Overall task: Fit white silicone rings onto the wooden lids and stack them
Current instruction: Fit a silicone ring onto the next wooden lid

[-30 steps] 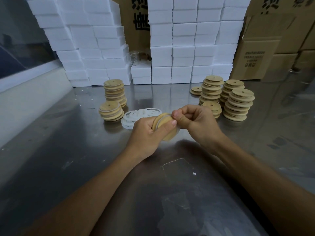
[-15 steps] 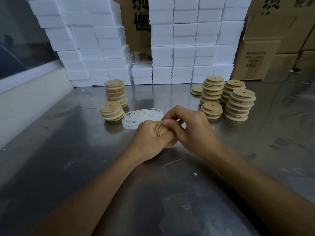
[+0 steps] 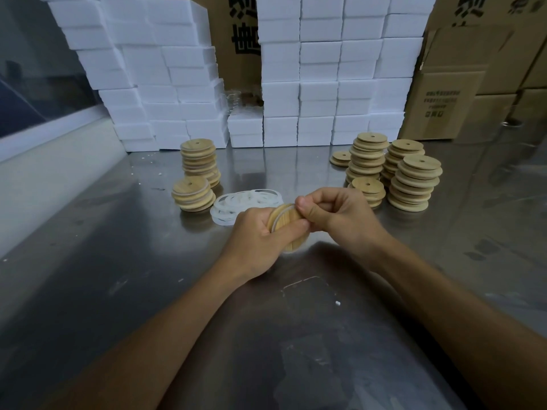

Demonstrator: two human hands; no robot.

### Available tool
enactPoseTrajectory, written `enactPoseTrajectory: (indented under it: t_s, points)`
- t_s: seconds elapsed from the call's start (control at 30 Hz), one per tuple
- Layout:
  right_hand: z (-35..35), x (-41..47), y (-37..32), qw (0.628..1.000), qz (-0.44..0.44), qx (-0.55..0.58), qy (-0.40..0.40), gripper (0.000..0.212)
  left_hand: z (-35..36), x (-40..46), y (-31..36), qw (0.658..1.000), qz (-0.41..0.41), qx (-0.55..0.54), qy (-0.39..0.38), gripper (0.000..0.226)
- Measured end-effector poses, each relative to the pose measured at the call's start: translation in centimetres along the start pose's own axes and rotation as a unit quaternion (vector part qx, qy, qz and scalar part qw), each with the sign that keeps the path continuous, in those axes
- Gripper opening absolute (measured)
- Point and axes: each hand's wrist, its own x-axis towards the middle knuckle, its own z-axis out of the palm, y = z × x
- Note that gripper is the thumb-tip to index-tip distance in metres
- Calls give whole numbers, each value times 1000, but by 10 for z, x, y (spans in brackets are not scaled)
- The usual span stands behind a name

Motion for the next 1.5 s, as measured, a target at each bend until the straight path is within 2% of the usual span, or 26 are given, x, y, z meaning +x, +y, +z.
enactPoseTrajectory:
  t_s: [0.13,0.3,0.47,0.63,0.7,0.77,0.87,0.93,1.03,1.17,1.27,1.4,1.5]
  points:
    - [0,0,1,999,28,37,4,19,1,0,0,1000,3,-17,2,16]
    - [3,1,3,995,54,84,-1,28,0,0,2,997,7,-79,3,13]
    - [5,0,6,996,48,73,5,14,-2,2,0,995,-5,-81,58,26]
    - [7,-1,8,999,38,19,6,17,-1,2,-2,995,-13,-81,48,25]
    - [12,-3,9,999,3,-44,27,17,-2,3,-2,995,-23,-81,44,23]
    - [15,-5,9,983,-86,-154,55,14,-3,3,-3,995,-31,-92,33,24]
    - [13,-7,4,943,-194,-269,36,10,-3,1,-2,996,-15,-79,-30,28]
    - [11,-7,2,929,-210,-303,24,10,-2,0,0,998,-7,-51,-45,26]
    - [10,-4,4,947,-169,-270,45,11,-2,1,-2,998,-16,-59,-9,20]
    - [11,-1,7,980,-41,-191,40,23,0,3,-3,998,-14,-58,24,15]
    - [18,1,8,994,22,-98,45,26,0,3,-3,997,-18,-62,32,15]
    - [18,0,8,998,20,-47,44,22,-3,4,-2,992,-40,-108,52,14]
    - [16,-1,6,997,34,-66,12,26,-3,4,-1,989,-37,-132,47,13]
